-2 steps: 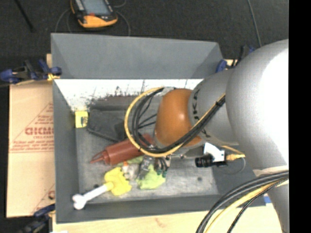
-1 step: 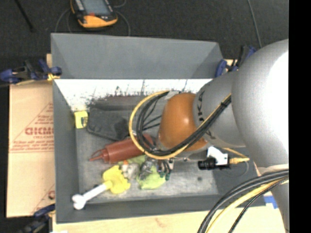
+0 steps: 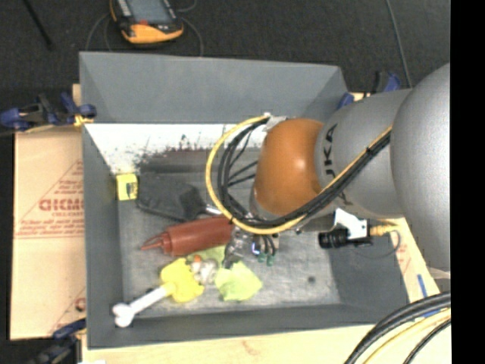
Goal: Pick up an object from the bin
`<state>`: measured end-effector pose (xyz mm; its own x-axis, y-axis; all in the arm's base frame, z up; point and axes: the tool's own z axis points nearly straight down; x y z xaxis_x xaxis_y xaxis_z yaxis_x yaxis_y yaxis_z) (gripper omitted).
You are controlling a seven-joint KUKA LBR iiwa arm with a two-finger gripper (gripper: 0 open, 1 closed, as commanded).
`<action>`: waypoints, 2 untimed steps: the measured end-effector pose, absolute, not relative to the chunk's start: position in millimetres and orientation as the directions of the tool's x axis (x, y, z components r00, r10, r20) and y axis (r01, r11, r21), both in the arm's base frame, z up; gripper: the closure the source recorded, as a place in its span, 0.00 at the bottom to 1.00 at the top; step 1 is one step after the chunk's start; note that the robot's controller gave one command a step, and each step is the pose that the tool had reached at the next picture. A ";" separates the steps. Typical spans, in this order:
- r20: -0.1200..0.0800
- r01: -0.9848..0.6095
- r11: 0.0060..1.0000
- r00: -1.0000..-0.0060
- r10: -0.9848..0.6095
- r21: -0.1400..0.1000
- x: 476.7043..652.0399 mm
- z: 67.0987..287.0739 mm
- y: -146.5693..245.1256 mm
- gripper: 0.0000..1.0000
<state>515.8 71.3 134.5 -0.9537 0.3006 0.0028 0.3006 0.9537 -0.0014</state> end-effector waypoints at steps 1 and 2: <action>-0.014 0.330 0.944 -0.944 0.330 0.005 503.1 124.4 40.8 1.00; 0.009 0.380 0.925 -0.925 0.380 -0.006 509.5 136.8 42.6 1.00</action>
Offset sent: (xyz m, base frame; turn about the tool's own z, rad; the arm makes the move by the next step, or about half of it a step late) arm 0.0500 0.0177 0.1693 0.2058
